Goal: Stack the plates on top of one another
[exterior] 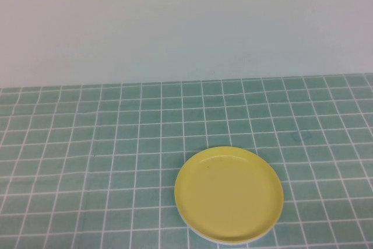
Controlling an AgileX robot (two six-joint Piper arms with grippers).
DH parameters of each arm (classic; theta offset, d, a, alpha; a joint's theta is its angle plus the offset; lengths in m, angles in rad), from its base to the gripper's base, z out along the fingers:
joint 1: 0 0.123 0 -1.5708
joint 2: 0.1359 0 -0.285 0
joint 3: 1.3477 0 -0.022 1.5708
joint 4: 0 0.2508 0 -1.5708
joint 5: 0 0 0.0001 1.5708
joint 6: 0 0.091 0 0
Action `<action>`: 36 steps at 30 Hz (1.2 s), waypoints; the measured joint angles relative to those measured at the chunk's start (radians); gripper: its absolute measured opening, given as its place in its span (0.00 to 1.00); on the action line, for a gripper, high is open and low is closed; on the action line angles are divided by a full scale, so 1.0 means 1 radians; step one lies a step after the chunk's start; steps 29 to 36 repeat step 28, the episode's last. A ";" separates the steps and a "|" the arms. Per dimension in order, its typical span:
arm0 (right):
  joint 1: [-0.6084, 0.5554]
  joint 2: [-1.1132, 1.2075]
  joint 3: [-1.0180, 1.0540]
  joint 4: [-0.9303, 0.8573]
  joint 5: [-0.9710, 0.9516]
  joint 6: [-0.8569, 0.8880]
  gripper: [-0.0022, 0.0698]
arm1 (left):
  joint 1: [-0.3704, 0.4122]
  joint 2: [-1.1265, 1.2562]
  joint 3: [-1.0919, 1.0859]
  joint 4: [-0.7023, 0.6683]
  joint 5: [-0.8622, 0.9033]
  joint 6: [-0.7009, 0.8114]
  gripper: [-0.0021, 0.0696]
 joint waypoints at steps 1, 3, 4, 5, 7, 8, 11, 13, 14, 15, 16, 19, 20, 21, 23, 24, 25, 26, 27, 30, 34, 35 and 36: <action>0.000 -0.009 0.000 0.007 0.022 0.002 0.03 | 0.000 0.000 0.000 0.000 0.000 0.000 0.03; 0.000 -0.024 0.000 0.017 0.067 0.007 0.03 | 0.000 0.000 0.000 0.000 0.000 0.000 0.03; 0.000 -0.029 0.000 0.019 0.085 0.006 0.03 | 0.000 0.000 0.000 0.000 0.000 0.000 0.03; 0.000 -0.035 0.000 0.019 0.098 0.006 0.03 | 0.000 0.000 0.000 0.000 0.000 0.000 0.03; 0.000 -0.049 0.000 0.021 0.102 0.006 0.03 | 0.000 0.000 0.000 0.000 0.000 0.000 0.03; 0.000 -0.055 0.000 0.021 0.102 0.006 0.03 | 0.000 0.000 0.000 0.000 0.000 0.000 0.03; 0.000 -0.057 0.000 0.021 0.102 0.006 0.03 | 0.000 0.000 0.000 0.000 0.000 0.000 0.03; 0.005 -0.057 0.000 0.021 0.102 0.006 0.03 | 0.000 0.000 0.000 0.000 0.000 0.000 0.03; 0.011 -0.057 0.000 0.021 0.102 0.006 0.03 | 0.000 0.000 0.000 0.000 0.000 0.000 0.03; 0.013 -0.057 0.000 0.021 0.102 0.006 0.03 | 0.000 0.000 0.000 0.000 0.000 0.000 0.03; 0.017 -0.057 0.000 0.021 0.102 0.006 0.03 | 0.000 0.000 0.000 0.000 0.000 0.000 0.03; 0.019 -0.057 0.000 0.021 0.102 0.006 0.03 | 0.000 0.000 0.000 0.000 0.000 0.000 0.03; 0.019 -0.057 0.000 0.021 0.102 0.006 0.03 | 0.000 0.000 0.000 0.000 0.000 0.000 0.03; 0.019 -0.057 0.000 0.021 0.102 0.006 0.03 | 0.000 0.000 0.000 0.000 0.000 0.000 0.03; 0.019 -0.057 0.000 0.021 0.102 0.006 0.03 | 0.000 0.000 0.000 0.000 0.000 0.000 0.03; 0.019 -0.057 0.000 0.021 0.102 0.006 0.03 | 0.000 0.000 0.000 0.000 0.000 0.000 0.03; 0.019 -0.057 0.000 0.023 0.102 0.006 0.03 | 0.000 0.000 0.000 0.000 0.000 0.000 0.03; 0.019 -0.057 0.000 0.023 0.102 0.006 0.03 | 0.000 0.000 0.000 0.000 0.000 0.000 0.03; 0.019 -0.057 0.000 0.023 0.102 0.006 0.03 | 0.000 0.000 0.000 0.000 0.000 0.000 0.03; 0.019 -0.057 0.000 0.023 0.102 0.006 0.03 | 0.000 0.000 0.000 0.000 0.000 0.000 0.03; 0.019 -0.057 0.000 0.023 0.102 0.006 0.03 | 0.000 0.000 0.000 0.000 0.000 0.000 0.03; 0.019 -0.057 0.000 0.023 0.102 0.006 0.03 | 0.000 0.000 0.000 0.000 0.000 0.000 0.03; 0.019 -0.057 0.000 0.023 0.102 0.006 0.03 | 0.000 0.000 0.000 0.000 0.000 0.000 0.03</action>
